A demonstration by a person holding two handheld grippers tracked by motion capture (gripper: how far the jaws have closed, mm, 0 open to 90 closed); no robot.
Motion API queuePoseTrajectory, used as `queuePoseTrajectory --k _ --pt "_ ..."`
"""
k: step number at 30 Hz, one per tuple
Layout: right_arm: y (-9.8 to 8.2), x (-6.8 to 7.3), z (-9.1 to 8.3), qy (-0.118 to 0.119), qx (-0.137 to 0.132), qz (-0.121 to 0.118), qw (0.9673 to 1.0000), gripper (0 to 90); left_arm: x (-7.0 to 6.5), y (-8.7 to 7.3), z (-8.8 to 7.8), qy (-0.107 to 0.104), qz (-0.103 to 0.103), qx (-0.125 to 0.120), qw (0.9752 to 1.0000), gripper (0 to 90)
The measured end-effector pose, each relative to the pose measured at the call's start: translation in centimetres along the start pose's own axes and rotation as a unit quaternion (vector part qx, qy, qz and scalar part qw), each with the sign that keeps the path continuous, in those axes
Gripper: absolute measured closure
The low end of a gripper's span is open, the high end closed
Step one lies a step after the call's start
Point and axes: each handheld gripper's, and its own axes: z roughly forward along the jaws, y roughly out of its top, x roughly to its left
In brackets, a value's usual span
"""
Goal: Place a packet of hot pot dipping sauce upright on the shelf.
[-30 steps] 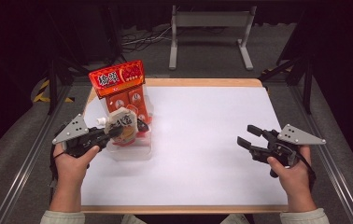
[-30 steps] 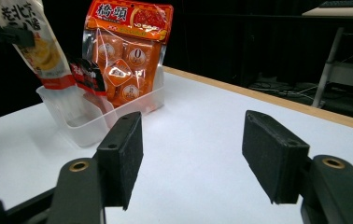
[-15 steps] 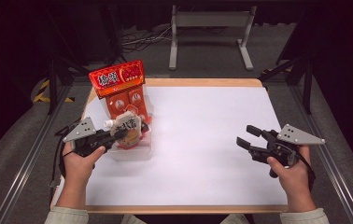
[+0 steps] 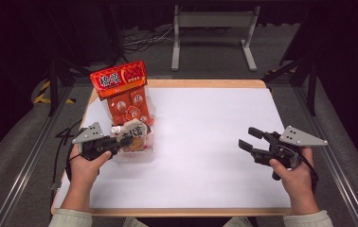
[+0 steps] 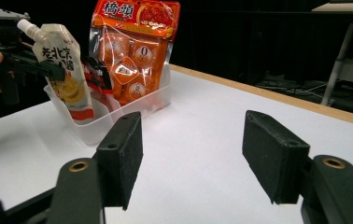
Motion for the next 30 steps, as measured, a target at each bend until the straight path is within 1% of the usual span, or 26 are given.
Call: queuePoseTrajectory --k 3,7,9,11,12,13,16,17,18,19,20,21,23,24,26,27,28,30 --pt "-0.1 0.1 0.2 0.005 0.002 -0.001 1.0 38.9 0.2 -0.3 0.2 0.0 -0.006 0.008 0.9999 86.7" --pt "0.0 0.2 0.4 0.008 0.005 -0.002 1.0 38.6 0.4 -0.6 0.4 0.0 -0.009 0.012 0.9999 86.7" --pt "0.0 0.2 0.5 0.008 0.004 -0.002 1.0 38.5 0.4 -0.8 0.4 -0.001 -0.017 0.016 0.9997 86.7" --pt "0.0 0.3 0.5 0.011 0.004 -0.002 0.9999 38.4 0.5 -0.9 0.4 0.0 -0.017 0.023 0.9996 86.6" --pt "0.1 0.4 0.6 0.012 0.003 -0.002 0.9999 38.3 0.6 -1.1 0.5 0.003 -0.018 0.028 0.9994 86.5" --pt "0.1 0.4 0.6 0.012 0.004 -0.004 0.9999 38.3 0.6 -1.1 0.5 0.003 -0.018 0.028 0.9994 86.4" --pt "0.1 0.5 0.6 0.014 0.004 -0.005 0.9999 38.1 0.6 -1.3 0.6 0.007 -0.019 0.038 0.9991 86.2" --pt "0.1 0.5 0.6 0.014 0.004 -0.005 0.9999 38.1 0.6 -1.4 0.6 0.013 -0.026 0.047 0.9985 86.1" --pt "0.1 0.5 0.6 0.014 0.003 -0.004 0.9999 38.1 0.6 -1.4 0.7 0.019 -0.024 0.053 0.9981 86.0" --pt "0.1 0.5 0.6 0.015 0.004 -0.003 0.9999 38.1 0.6 -1.5 0.6 0.02 -0.028 0.054 0.9979 86.0" --pt "0.1 0.5 0.6 0.017 0.003 -0.002 0.9999 38.1 0.7 -1.6 0.6 0.016 -0.033 0.05 0.9981 86.0" --pt "0.2 0.6 0.6 0.018 0.002 -0.002 0.9998 38.1 0.8 -1.6 0.5 0.016 -0.031 0.051 0.9981 85.7" --pt "0.3 0.7 0.6 0.02 0.002 -0.004 0.9998 38.1 0.8 -1.8 0.4 0.014 -0.039 0.05 0.9979 85.0" --pt "0.3 0.7 0.6 0.019 0.001 -0.005 0.9998 37.9 0.9 -1.8 0.3 0.015 -0.04 0.049 0.9979 84.0" --pt "0.4 0.8 0.5 0.019 -0.001 -0.005 0.9998 37.7 0.9 -1.9 0.2 0.019 -0.044 0.05 0.9976 81.2" --pt "0.4 0.8 0.5 0.02 0.0 -0.005 0.9998 37.7 0.9 -1.9 0.1 0.024 -0.043 0.056 0.9972 78.7" --pt "0.4 0.8 0.6 0.021 0.001 -0.005 0.9998 37.7 0.9 -1.9 0.0 0.03 -0.039 0.055 0.9973 76.4" --pt "0.4 0.8 0.7 0.025 0.002 -0.004 0.9997 37.7 0.9 -2.0 -0.1 0.029 -0.041 0.054 0.9973 75.3"
